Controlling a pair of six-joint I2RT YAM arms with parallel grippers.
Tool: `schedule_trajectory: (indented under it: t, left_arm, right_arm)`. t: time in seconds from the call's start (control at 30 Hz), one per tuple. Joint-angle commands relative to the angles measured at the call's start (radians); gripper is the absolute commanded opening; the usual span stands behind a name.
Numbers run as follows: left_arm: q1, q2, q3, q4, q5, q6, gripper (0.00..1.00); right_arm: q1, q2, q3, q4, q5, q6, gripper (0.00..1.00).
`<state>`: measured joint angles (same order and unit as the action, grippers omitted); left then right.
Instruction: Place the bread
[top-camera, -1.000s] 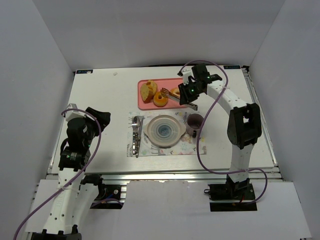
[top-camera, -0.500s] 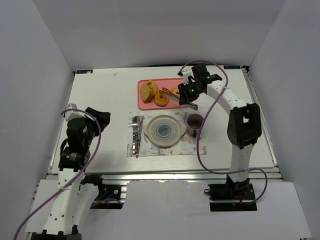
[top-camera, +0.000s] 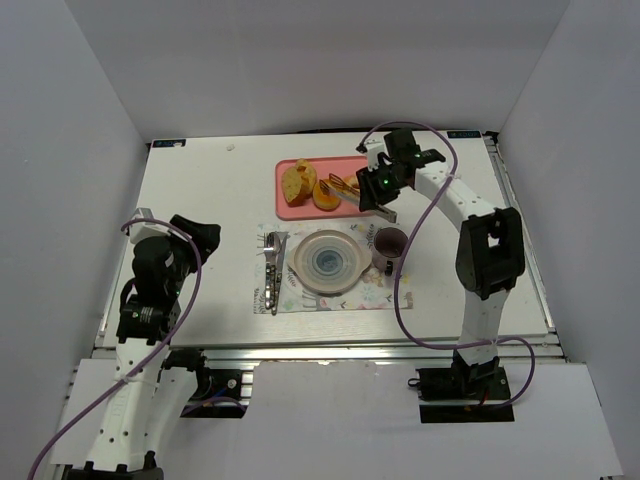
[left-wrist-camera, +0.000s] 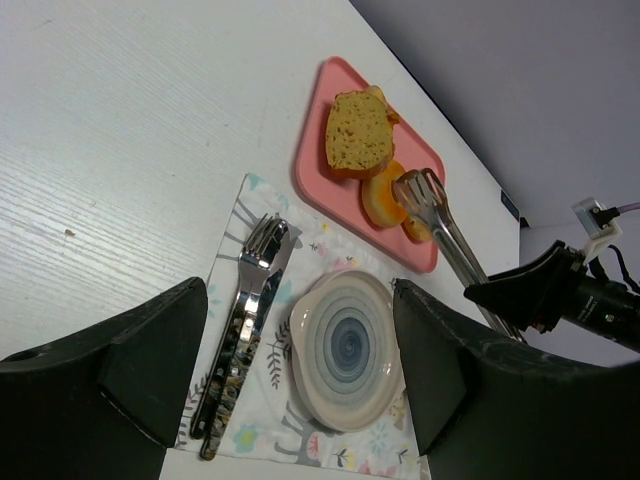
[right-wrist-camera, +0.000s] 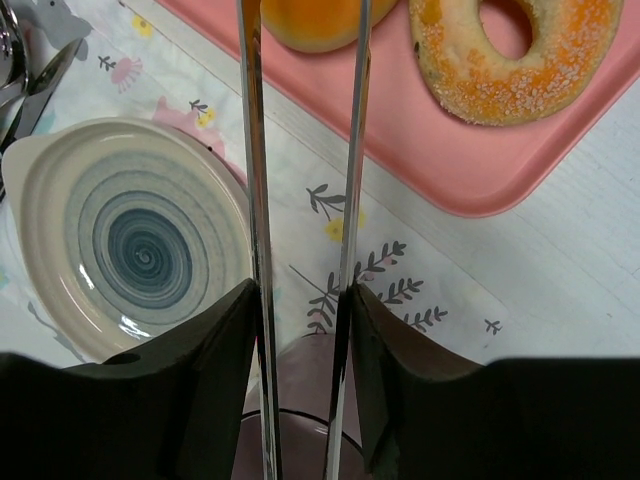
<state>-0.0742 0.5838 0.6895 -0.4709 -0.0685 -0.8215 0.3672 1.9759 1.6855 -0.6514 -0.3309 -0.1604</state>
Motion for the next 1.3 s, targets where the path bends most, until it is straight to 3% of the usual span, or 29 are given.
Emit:
schedule_trajectory:
  t: [0.0, 0.43, 0.9, 1.27]
  left_arm:
    - [0.001, -0.021, 0.012, 0.000, -0.011, -0.008, 0.84]
    - [0.001, -0.007, 0.013, 0.012, -0.007, -0.007, 0.84]
    - [0.001, -0.015, 0.012, 0.005, -0.010, -0.004, 0.84]
    - [-0.001, -0.021, 0.001, 0.009, -0.010, -0.004, 0.84]
  right_arm:
    - [0.003, -0.071, 0.006, 0.013, -0.019, 0.001, 0.46]
    - [0.018, -0.112, -0.001, -0.011, -0.085, -0.030, 0.46]
    - [0.084, -0.071, 0.014, -0.030, 0.082, -0.119, 0.52]
    - [0.134, -0.023, 0.040, -0.068, 0.223, -0.182, 0.51]
